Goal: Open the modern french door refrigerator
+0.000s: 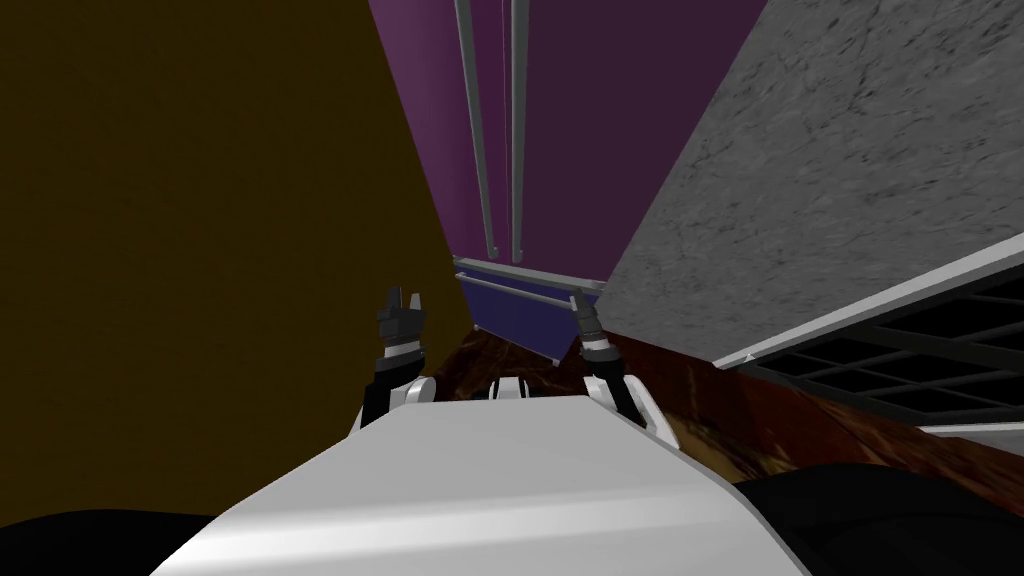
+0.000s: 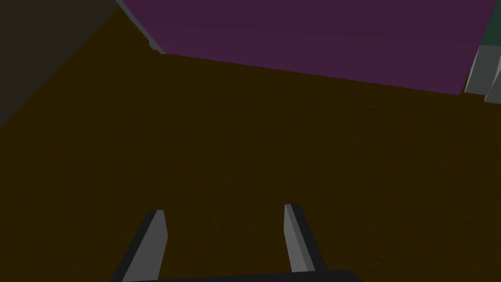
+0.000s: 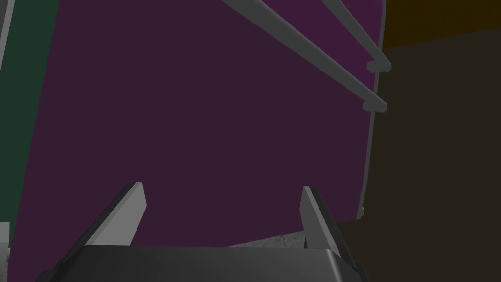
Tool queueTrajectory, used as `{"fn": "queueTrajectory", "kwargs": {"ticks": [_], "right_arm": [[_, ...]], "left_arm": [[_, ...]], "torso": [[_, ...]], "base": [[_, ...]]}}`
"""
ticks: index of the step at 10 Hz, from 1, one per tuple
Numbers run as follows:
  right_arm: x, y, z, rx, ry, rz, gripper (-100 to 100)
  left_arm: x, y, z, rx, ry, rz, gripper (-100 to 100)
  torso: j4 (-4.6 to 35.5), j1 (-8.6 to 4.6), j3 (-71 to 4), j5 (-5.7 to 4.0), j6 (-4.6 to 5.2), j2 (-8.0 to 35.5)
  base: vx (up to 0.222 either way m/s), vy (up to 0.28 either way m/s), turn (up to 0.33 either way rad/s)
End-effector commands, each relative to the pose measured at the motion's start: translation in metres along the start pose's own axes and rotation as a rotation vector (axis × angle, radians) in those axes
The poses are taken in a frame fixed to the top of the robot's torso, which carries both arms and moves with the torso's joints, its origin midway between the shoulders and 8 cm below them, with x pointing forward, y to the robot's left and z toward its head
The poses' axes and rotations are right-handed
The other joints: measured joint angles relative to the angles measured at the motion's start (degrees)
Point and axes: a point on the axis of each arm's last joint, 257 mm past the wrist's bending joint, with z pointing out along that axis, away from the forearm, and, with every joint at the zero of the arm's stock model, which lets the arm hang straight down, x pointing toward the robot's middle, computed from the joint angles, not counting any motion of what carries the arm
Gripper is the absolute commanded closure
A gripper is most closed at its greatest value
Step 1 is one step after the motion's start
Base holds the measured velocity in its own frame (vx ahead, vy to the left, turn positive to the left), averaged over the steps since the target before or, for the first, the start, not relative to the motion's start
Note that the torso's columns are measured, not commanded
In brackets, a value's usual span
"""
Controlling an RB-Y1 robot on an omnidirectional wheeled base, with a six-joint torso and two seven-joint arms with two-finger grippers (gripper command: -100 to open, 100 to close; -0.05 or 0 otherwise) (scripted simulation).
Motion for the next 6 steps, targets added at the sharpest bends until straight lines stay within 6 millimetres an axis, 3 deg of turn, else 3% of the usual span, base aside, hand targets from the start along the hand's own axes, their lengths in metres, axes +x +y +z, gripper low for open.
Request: {"fn": "queueTrajectory", "kwargs": {"ticks": [1,4,5,6], "right_arm": [[0.010,-0.015,-0.004,0.046,0.045,-0.090,-100],[0.021,-0.045,-0.009,0.130,0.105,-0.226,-100],[0.023,-0.046,-0.009,0.130,0.114,-0.247,-100],[0.026,-0.062,-0.013,0.174,0.138,-0.307,-100]], "left_arm": [[0.000,0.000,0.000,0.000,0.000,0.000,0],[0.000,0.000,0.000,0.000,0.000,0.000,0],[0.000,0.000,0.000,0.000,0.000,0.000,0],[0.000,0.000,0.000,0.000,0.000,0.000,0]], "torso": [[0.01,-0.02,0.02,-0.01,-0.01,0.02],[0.01,-0.01,0.00,0.00,-0.01,0.00],[0.00,0.03,-0.01,0.00,-0.02,-0.02],[0.00,0.01,-0.01,0.00,-0.01,-0.02]], "base": [[0.030,0.034,0.025],[0.037,0.040,0.046],[0.039,0.040,0.032],[0.053,0.046,0.066]]}}
